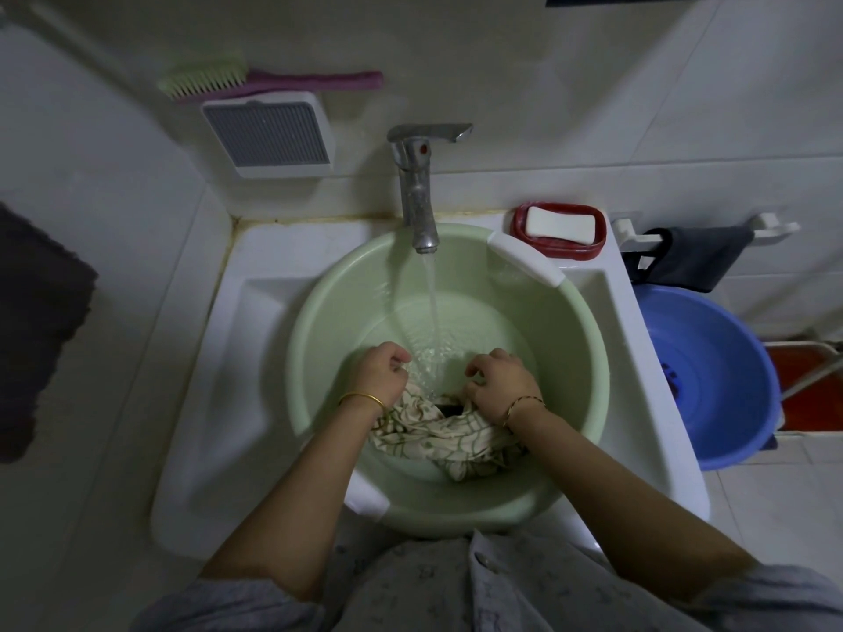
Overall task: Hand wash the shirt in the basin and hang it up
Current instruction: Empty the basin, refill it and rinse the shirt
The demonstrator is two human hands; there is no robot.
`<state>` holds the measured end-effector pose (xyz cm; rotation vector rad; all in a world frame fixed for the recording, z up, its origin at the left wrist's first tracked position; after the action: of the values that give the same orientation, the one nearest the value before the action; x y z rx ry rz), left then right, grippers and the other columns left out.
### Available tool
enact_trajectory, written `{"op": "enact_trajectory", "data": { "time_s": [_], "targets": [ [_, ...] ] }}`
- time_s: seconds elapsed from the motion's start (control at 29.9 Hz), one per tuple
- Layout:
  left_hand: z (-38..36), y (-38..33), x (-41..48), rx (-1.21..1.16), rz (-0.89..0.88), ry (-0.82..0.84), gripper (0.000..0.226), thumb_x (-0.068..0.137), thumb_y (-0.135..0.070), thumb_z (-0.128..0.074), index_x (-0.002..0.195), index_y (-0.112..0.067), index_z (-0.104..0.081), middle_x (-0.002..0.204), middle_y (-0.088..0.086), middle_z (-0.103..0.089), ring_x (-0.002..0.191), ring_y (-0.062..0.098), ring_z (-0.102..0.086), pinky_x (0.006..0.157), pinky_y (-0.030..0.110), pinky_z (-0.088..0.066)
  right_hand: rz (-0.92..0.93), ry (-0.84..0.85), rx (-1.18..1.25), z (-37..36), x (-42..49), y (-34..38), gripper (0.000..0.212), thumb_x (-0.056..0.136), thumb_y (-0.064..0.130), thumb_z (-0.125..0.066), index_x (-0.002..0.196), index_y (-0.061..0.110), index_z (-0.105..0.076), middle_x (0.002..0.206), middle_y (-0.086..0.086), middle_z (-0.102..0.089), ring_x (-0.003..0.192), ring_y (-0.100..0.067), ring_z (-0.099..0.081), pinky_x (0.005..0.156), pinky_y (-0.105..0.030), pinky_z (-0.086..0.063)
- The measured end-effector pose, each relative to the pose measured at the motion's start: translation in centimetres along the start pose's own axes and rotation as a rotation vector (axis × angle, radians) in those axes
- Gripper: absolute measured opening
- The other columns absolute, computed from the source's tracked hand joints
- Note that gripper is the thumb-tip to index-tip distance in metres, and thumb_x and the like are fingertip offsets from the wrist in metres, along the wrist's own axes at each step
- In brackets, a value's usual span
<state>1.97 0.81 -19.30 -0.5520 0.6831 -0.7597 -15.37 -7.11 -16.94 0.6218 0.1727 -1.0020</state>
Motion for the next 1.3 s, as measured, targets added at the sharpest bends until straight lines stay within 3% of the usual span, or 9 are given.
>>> {"op": "enact_trajectory", "data": {
  "time_s": [0.4,0.5,0.57,0.74,0.87,1.07,1.3],
  "targets": [
    [0.2,-0.8,-0.7,-0.056,0.003,0.005,0.027,0.079,0.0,-0.055,0.092,-0.021,-0.065,0.102,0.007,-0.067,0.082,0.015,-0.06,0.072,0.018,-0.047,0.0,0.0,0.001,0.0,0.0,0.1,0.032,0.088,0.029,-0.052,0.118,0.018,-0.059,0.123,-0.006,-0.051,0.118,-0.026,-0.043,0.095,-0.037,-0.042],
    [0.0,-1.9,-1.2,-0.104,-0.01,0.041,0.028,0.081,0.005,-0.056,0.106,-0.007,-0.064,0.1,0.007,-0.06,0.089,0.013,-0.053,0.055,0.007,-0.042,0.004,-0.002,0.002,0.0,0.0,0.1,0.032,0.088,0.029,-0.054,0.118,0.018,-0.059,0.123,-0.007,-0.051,0.118,-0.027,-0.042,0.096,-0.037,-0.042],
    [-0.3,-2.3,-1.5,-0.159,-0.01,0.072,0.029,0.081,0.004,-0.06,0.108,-0.007,-0.062,0.103,0.005,-0.056,0.093,0.014,-0.052,0.05,0.005,-0.042,0.003,-0.003,0.008,0.1,0.0,0.1,0.032,0.088,0.028,-0.054,0.118,0.018,-0.059,0.122,-0.008,-0.051,0.118,-0.027,-0.043,0.096,-0.037,-0.042],
    [-1.1,-2.8,-1.9,-0.242,0.007,0.167,0.044,0.079,-0.002,-0.069,0.12,-0.01,-0.055,0.114,0.002,-0.051,0.105,0.015,-0.047,0.057,0.005,-0.041,0.008,-0.018,0.013,0.2,0.0,0.2,0.034,0.087,0.028,-0.053,0.119,0.017,-0.058,0.121,-0.008,-0.052,0.116,-0.027,-0.044,0.095,-0.037,-0.042],
    [-1.5,-2.4,-2.1,-0.272,0.059,0.228,0.058,0.076,0.002,-0.072,0.128,-0.009,-0.048,0.128,0.01,-0.049,0.113,0.018,-0.045,0.084,0.02,-0.037,0.019,-0.021,0.017,0.2,-0.1,0.3,0.037,0.086,0.031,-0.054,0.121,0.018,-0.056,0.121,-0.006,-0.052,0.116,-0.026,-0.045,0.093,-0.038,-0.043],
    [-1.7,-1.7,-2.3,-0.357,0.131,0.275,0.067,0.073,0.005,-0.074,0.132,-0.01,-0.044,0.129,0.015,-0.046,0.119,0.025,-0.047,0.088,0.028,-0.042,0.029,-0.001,-0.007,0.1,-0.3,0.4,0.041,0.084,0.034,-0.056,0.123,0.02,-0.054,0.124,-0.005,-0.05,0.118,-0.025,-0.043,0.095,-0.038,-0.042],
    [-1.5,-1.0,-1.9,-0.431,0.168,0.264,0.062,0.075,0.009,-0.069,0.131,-0.007,-0.046,0.127,0.019,-0.05,0.106,0.02,-0.05,0.09,0.036,-0.045,0.029,0.003,-0.009,0.0,-0.3,0.4,0.04,0.085,0.033,-0.056,0.123,0.02,-0.053,0.126,-0.005,-0.049,0.12,-0.026,-0.042,0.097,-0.038,-0.041]
  ]
}}
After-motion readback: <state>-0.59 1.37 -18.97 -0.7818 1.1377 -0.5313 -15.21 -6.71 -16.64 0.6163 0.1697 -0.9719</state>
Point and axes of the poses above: each hand's wrist, its own x-axis towards the middle knuckle, its own z-axis out of the back of the hand, y = z × x, the point moved 9 cm from there along x, towards the middle knuckle
